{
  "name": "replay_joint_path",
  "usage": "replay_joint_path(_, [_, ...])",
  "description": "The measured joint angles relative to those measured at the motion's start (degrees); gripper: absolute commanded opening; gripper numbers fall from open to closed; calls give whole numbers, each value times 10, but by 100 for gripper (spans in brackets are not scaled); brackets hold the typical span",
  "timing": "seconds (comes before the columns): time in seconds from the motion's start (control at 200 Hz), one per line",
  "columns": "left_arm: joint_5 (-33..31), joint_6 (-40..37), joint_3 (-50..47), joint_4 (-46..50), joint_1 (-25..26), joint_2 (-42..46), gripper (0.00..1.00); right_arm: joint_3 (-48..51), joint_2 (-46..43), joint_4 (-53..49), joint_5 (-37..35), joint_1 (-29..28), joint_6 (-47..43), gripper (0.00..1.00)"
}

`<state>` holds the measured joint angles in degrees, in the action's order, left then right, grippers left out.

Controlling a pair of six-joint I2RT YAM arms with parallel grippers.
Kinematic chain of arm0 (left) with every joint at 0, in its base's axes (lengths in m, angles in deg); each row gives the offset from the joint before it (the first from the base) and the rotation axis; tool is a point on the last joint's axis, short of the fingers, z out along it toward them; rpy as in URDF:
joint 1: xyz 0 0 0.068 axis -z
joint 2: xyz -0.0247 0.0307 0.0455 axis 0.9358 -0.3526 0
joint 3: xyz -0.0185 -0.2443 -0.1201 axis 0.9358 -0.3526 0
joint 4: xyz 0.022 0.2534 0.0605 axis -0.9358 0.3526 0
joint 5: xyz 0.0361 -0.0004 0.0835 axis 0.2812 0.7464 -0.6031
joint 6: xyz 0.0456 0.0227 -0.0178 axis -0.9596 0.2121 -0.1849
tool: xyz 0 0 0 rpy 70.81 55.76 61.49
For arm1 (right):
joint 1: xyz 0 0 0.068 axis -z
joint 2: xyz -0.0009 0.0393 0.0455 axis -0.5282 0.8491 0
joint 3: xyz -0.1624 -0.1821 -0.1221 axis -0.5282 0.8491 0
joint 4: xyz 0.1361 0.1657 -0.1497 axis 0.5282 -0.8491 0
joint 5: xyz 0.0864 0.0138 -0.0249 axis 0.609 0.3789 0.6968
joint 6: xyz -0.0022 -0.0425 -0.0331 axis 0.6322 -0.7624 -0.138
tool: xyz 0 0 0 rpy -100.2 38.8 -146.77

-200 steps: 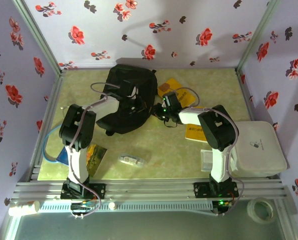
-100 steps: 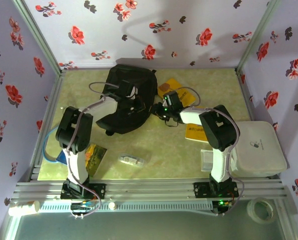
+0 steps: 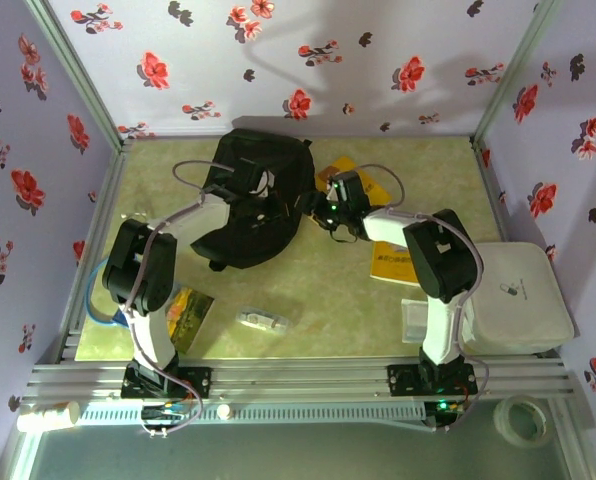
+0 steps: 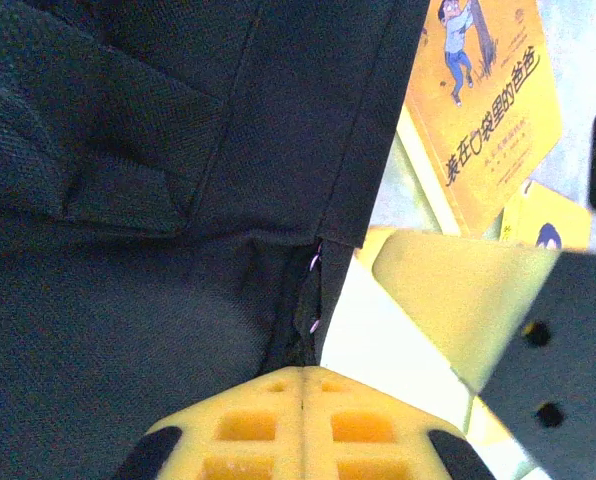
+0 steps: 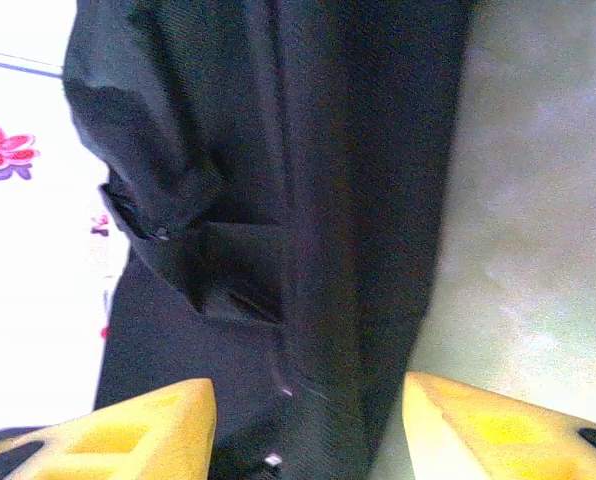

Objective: Pack books, pencil case, and school supplies into a backpack

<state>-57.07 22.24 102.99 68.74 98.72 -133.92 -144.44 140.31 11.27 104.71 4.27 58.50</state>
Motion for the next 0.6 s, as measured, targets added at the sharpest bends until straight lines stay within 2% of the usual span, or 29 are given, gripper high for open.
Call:
replay_joint_path(0.23, [0,-5,-32,4,0,0,10,-47,43,-17,4,0,1,41])
replay_joint_path(0.37, [0,-5,-43,9,0,0,21,-50,59,-29,4,0,1,38])
replay_joint_path(0.485, [0,-8,-43,9,0,0,36,-50,61,-34,7,0,1,37])
replay_joint_path(0.6, [-10,-14,-43,12,0,0,38,-51,61,-35,9,0,1,35])
